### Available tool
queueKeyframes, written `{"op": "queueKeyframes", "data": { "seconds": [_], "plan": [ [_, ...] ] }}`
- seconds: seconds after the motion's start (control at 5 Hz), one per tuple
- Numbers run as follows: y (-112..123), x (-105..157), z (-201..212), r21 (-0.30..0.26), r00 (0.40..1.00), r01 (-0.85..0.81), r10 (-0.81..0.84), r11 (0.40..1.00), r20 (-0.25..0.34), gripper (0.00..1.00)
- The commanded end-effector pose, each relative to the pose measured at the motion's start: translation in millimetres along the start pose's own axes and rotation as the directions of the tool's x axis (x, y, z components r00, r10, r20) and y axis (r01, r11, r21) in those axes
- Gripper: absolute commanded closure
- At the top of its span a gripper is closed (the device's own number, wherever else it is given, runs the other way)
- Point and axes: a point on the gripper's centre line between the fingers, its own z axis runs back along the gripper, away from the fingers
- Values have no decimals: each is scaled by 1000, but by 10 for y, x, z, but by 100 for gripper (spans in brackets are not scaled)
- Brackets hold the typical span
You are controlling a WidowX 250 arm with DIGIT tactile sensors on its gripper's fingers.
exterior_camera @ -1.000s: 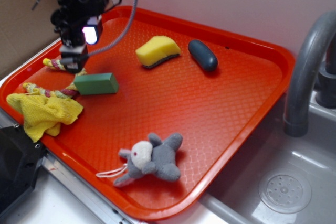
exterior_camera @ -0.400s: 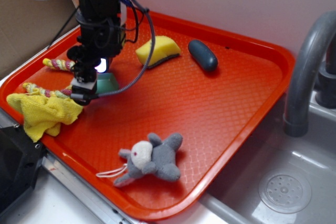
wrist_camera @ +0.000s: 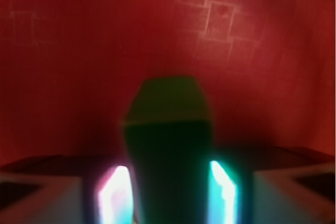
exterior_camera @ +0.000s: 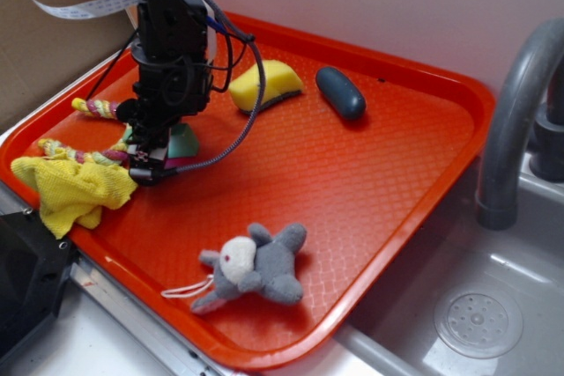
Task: Grab the green block.
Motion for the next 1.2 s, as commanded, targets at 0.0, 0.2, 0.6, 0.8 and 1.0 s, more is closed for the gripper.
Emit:
{"op": "queueKeyframes", "data": {
  "seconds": [0.0,0.2,0.6,0.8,1.0],
  "plan": [
    [50,-94,383,75,985,-162,157,984,69,100],
    [160,-230,863,-51,901,-385,387,921,198,100],
    [155,-702,1679,-274,588,-727,777,630,227,100],
    [142,-839,1828,-368,462,-778,861,509,214,100],
    [210,-685,1664,-398,534,-710,813,580,233,100]
  ]
}}
